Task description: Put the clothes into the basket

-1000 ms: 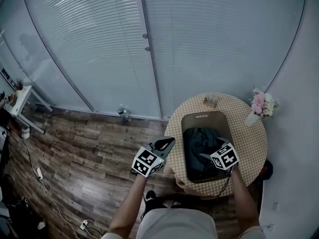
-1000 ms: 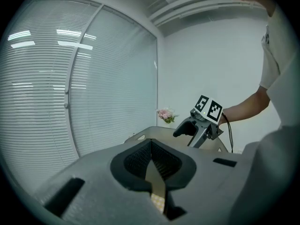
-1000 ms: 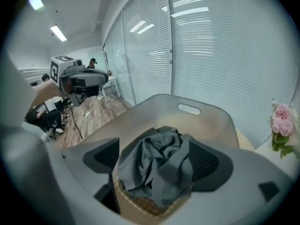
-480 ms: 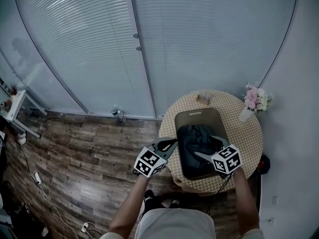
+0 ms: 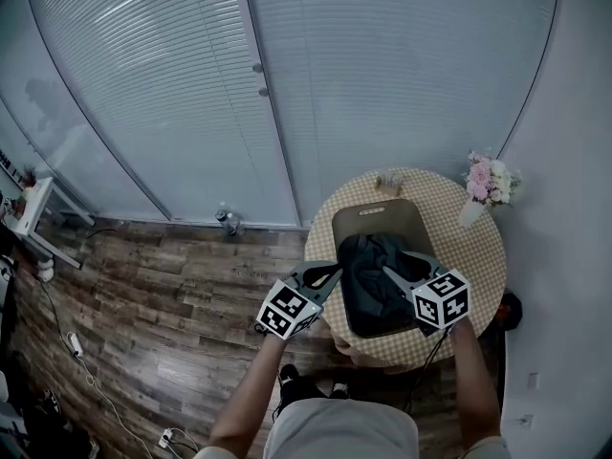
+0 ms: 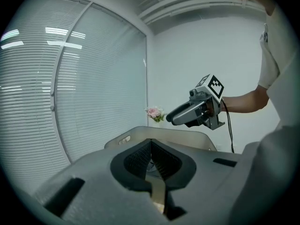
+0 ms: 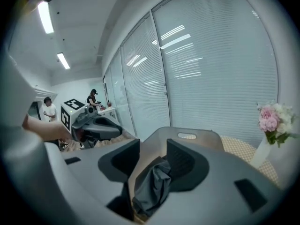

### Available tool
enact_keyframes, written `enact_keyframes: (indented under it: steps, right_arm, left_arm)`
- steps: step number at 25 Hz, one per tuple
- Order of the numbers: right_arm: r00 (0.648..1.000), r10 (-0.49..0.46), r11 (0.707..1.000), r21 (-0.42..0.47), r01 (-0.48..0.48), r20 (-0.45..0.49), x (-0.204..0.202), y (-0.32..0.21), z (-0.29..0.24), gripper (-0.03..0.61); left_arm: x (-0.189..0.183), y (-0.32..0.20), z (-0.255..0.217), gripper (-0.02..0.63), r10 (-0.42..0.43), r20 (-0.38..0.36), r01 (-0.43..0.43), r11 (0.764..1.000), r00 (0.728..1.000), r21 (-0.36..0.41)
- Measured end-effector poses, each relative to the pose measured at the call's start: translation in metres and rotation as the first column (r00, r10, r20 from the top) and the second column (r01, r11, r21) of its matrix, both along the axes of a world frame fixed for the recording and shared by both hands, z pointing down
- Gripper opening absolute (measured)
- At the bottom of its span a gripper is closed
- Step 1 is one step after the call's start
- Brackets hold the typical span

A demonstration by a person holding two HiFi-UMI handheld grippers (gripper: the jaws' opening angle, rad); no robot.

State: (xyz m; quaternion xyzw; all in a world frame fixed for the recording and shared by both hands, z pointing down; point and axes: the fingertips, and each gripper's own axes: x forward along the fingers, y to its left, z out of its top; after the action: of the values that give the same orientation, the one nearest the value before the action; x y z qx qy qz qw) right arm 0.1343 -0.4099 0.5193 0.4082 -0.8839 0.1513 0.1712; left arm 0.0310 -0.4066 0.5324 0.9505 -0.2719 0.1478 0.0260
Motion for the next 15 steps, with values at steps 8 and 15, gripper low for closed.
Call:
enact_keyframes:
  steps: [8, 15]
  right_arm:
    - [0.998, 0.056, 0.976, 0.210, -0.057, 0.011, 0.025, 0.006, -0.034, 0.130]
    - [0.997, 0.073, 0.939, 0.338, -0.066, -0.008, 0.033, 0.010, -0.052, 0.104]
  left_arm:
    - [0.018, 0.005, -0.001, 0.012, -0.015, -0.026, 0.016, 1.000, 1.000, 0.013]
    - [0.042, 0.007, -0.009, 0.012, 0.005, -0.036, -0.004, 1.000, 0.999, 0.030]
